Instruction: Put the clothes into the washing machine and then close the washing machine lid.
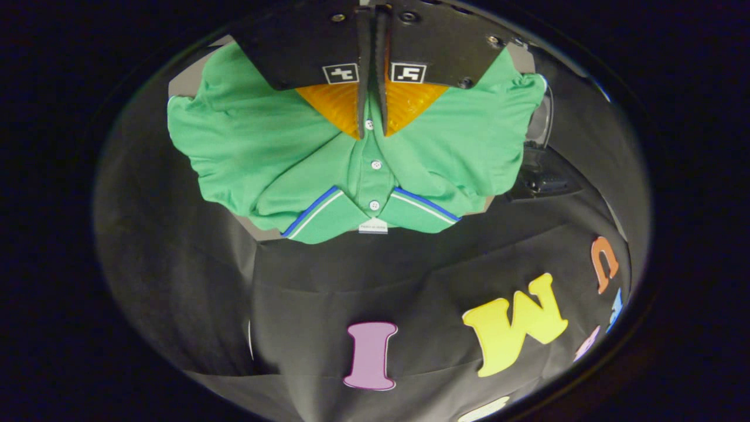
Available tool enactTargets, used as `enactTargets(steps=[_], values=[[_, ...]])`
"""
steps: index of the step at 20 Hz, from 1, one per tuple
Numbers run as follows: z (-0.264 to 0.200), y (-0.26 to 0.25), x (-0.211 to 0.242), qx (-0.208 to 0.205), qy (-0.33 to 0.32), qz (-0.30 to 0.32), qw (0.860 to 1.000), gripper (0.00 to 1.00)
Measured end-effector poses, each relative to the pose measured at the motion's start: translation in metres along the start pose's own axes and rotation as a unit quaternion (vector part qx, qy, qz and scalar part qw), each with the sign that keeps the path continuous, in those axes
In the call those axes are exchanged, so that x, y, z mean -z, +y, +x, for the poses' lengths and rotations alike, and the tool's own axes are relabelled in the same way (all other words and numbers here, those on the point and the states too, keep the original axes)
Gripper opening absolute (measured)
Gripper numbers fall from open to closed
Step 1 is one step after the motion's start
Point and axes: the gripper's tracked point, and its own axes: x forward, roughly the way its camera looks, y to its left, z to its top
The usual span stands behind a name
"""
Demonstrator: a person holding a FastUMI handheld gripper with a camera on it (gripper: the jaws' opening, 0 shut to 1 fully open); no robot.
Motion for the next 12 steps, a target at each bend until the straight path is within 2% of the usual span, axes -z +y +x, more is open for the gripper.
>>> enactTargets(steps=[2,5,9,12], values=[[-0.006,0.005,-0.002,-0.005,0.005,0.006,1.0,0.07],[-0.028,0.022,-0.018,-0.02,-0.025,0.002,0.999,0.07],[-0.062,0.068,-0.047,-0.089,-0.046,0.026,0.995,0.07],[-0.083,0.109,-0.062,-0.127,-0.064,0.008,0.99,0.06]])
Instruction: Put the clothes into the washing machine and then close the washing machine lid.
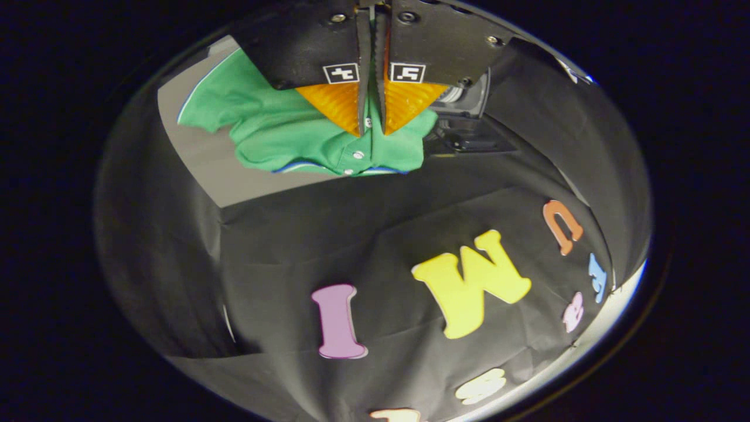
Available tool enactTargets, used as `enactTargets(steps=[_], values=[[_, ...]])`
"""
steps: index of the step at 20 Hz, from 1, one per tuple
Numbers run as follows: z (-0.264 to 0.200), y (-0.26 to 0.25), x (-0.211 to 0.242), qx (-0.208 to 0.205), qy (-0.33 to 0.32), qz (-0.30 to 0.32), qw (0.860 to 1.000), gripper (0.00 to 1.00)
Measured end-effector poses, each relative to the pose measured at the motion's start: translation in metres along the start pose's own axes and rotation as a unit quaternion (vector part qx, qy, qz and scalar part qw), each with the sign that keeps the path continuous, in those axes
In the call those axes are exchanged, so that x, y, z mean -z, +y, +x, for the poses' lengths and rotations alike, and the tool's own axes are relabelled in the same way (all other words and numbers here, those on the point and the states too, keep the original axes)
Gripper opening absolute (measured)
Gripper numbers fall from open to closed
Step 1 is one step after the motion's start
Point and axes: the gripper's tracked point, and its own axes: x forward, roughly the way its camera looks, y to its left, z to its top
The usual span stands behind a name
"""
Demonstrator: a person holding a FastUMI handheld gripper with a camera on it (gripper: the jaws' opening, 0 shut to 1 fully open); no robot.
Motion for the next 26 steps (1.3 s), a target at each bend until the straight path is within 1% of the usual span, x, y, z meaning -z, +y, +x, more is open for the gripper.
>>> enactTargets(steps=[5,10,15,17,20,23,26], values=[[-0.001,0.09,0.001,-0.077,0.01,-0.028,0.997,0.06],[0.01,0.166,0.013,-0.128,0.028,-0.066,0.989,0.06],[0.025,0.233,0.034,-0.177,0.059,-0.068,0.98,0.07],[0.034,0.253,0.042,-0.187,0.065,-0.076,0.977,0.06],[0.049,0.277,0.055,-0.195,0.078,-0.071,0.975,0.06],[0.07,0.289,0.074,-0.189,0.089,-0.074,0.975,0.06],[0.094,0.292,0.094,-0.174,0.096,-0.074,0.977,0.06]])
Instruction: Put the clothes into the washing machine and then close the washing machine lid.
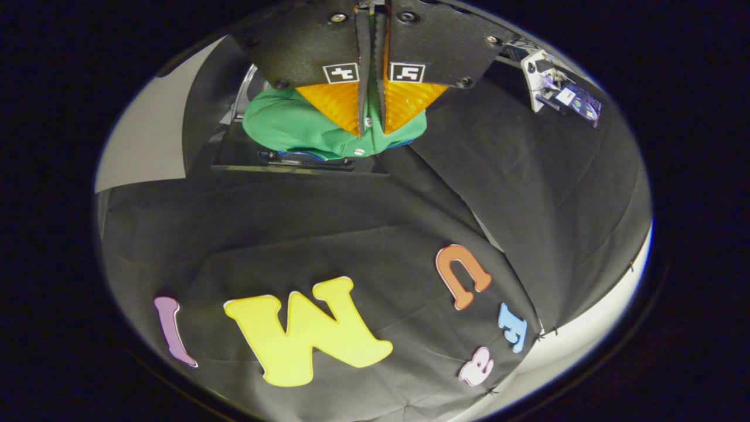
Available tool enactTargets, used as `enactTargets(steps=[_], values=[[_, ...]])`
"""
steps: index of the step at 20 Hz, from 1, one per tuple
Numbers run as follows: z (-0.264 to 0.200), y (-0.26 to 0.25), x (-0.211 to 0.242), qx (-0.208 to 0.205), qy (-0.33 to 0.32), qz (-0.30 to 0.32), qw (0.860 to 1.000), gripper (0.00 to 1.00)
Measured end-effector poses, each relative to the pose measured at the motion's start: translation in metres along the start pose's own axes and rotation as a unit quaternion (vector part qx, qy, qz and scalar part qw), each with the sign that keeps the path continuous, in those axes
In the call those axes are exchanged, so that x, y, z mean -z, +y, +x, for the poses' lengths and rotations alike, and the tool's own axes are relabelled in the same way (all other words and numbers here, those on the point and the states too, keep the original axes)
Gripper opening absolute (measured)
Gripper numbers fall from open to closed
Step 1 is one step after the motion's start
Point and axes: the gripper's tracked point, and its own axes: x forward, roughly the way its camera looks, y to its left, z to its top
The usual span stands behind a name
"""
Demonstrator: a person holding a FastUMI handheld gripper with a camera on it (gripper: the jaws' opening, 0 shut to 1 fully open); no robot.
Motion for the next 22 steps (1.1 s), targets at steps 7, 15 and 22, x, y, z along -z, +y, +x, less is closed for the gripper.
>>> enactTargets(steps=[7,15,22], values=[[0.063,-0.024,0.046,0.035,0.031,0.023,0.999,0.06],[0.138,-0.058,0.106,0.087,0.075,0.045,0.992,0.06],[0.17,-0.092,0.143,0.121,0.101,0.05,0.986,0.07]])
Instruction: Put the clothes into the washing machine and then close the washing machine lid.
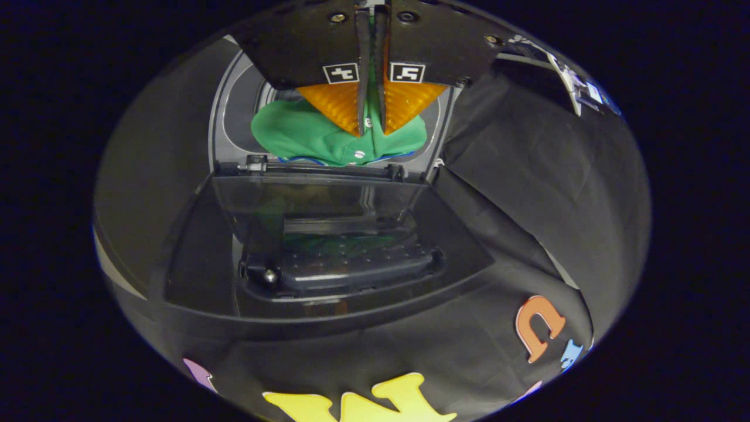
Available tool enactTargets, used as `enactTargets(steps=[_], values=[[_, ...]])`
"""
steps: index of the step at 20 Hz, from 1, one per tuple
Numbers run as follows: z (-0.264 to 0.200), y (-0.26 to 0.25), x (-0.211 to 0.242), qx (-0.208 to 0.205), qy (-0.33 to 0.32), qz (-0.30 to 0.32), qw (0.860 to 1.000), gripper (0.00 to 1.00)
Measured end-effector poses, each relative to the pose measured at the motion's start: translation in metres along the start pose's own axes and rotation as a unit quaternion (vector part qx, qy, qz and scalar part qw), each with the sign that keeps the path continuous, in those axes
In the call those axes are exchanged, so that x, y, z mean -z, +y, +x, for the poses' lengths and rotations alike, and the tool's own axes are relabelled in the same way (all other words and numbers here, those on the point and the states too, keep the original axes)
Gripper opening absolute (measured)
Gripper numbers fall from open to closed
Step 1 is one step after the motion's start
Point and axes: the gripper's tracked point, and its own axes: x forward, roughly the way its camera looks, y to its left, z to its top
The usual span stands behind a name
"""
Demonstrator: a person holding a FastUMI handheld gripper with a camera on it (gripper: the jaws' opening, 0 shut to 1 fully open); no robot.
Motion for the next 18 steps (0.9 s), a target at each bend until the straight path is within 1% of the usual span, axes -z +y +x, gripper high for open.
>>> enactTargets(steps=[12,15,18], values=[[0.069,-0.035,0.046,0.067,0.055,0.008,0.996,0.07],[0.076,-0.038,0.054,0.086,0.076,0.015,0.993,0.07],[0.077,-0.039,0.056,0.093,0.082,0.019,0.992,0.06]])
